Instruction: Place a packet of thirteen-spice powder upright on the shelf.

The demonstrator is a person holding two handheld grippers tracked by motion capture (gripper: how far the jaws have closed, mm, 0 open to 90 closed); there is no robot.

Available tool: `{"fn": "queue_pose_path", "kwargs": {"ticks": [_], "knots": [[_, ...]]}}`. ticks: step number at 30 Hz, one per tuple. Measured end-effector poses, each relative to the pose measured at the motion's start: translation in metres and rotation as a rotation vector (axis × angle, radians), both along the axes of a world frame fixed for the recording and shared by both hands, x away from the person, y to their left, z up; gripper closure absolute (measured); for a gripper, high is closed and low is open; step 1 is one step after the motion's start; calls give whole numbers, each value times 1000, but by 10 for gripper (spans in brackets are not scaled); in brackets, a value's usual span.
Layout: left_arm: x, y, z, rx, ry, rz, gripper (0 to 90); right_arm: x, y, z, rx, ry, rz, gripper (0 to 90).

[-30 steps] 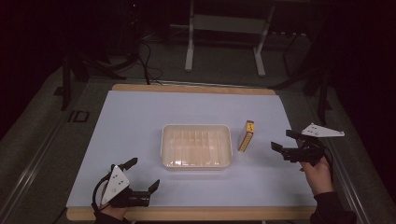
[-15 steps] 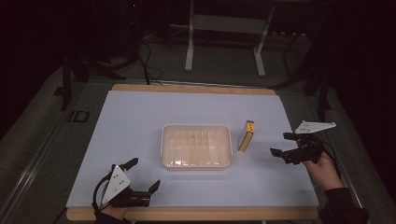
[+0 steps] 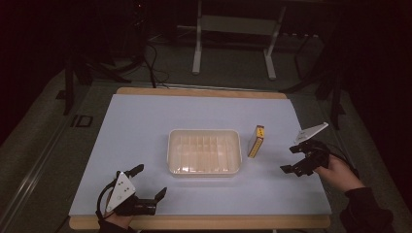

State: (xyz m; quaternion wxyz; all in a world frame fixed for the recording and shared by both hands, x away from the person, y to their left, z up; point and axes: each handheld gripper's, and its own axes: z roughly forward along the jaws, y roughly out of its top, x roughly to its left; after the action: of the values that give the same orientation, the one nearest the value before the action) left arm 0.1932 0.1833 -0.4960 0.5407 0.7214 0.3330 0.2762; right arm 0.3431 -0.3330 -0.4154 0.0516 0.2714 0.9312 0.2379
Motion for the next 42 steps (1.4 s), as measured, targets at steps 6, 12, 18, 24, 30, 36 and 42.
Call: {"fn": "queue_pose_path", "kwargs": {"ticks": [6, 12, 18, 24, 30, 36, 42], "knots": [[0, 0, 0, 0, 0, -1, 0, 4, 7, 0, -113, 80, 64, 131], [0, 0, 0, -1, 1, -2, 0, 8, 11, 3, -187, 115, 86, 130], [0, 0, 0, -4, 0, -1, 0, 8, 15, -3, -297, 196, 135, 135], [0, 0, 0, -4, 2, -6, 0, 4, 20, -10, -396, 270, 198, 143], [0, 0, 0, -6, 2, -6, 0, 3, 27, -10, -417, 296, 242, 143], [0, 0, 0, -4, 2, -11, 0, -1, 37, -10, -422, 288, 322, 142], [0, 0, 0, -9, 2, -11, 0, -2, 47, -6, -413, 299, 372, 142]]}}
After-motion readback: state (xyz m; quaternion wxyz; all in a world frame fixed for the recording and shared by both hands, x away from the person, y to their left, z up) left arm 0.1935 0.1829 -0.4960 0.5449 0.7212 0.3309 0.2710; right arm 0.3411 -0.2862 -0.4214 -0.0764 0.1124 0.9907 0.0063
